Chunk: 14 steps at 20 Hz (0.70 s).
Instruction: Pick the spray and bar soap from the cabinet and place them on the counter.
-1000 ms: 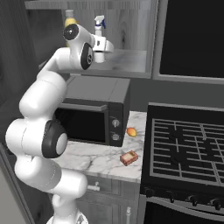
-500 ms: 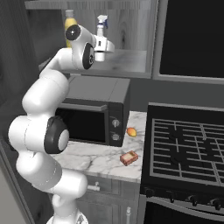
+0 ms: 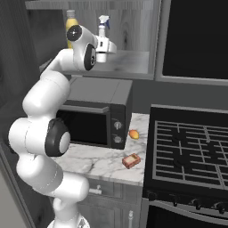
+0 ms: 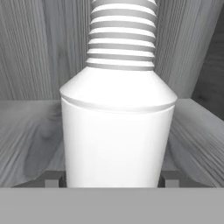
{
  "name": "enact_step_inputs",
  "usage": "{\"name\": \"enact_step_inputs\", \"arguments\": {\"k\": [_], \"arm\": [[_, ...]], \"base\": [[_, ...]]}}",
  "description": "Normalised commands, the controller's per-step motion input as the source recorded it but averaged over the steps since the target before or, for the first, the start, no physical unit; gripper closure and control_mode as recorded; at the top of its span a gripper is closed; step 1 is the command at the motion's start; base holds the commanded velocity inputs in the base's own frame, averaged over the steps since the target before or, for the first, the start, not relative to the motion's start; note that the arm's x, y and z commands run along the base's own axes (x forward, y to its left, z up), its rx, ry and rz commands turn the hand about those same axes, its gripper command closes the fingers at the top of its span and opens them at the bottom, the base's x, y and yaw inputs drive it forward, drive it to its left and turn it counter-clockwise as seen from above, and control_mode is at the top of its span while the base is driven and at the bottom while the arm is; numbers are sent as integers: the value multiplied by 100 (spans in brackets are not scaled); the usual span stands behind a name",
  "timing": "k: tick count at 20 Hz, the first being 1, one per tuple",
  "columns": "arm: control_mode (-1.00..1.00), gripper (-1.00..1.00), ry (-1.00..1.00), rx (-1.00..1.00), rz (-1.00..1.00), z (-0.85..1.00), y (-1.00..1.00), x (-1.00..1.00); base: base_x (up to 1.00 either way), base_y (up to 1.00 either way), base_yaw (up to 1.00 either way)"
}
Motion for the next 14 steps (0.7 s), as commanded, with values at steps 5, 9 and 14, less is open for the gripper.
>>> {"name": "enact_step_inputs", "arguments": {"k": [5,9,14], "arm": [[-100,100,-9,-1,0,4,0,-9],[-100,100,-13,-2,0,19,3,-12],[-100,100,-8,-2,0,11,4,-8]], "base": [[0,0,0],[0,0,0],[0,0,0]]}}
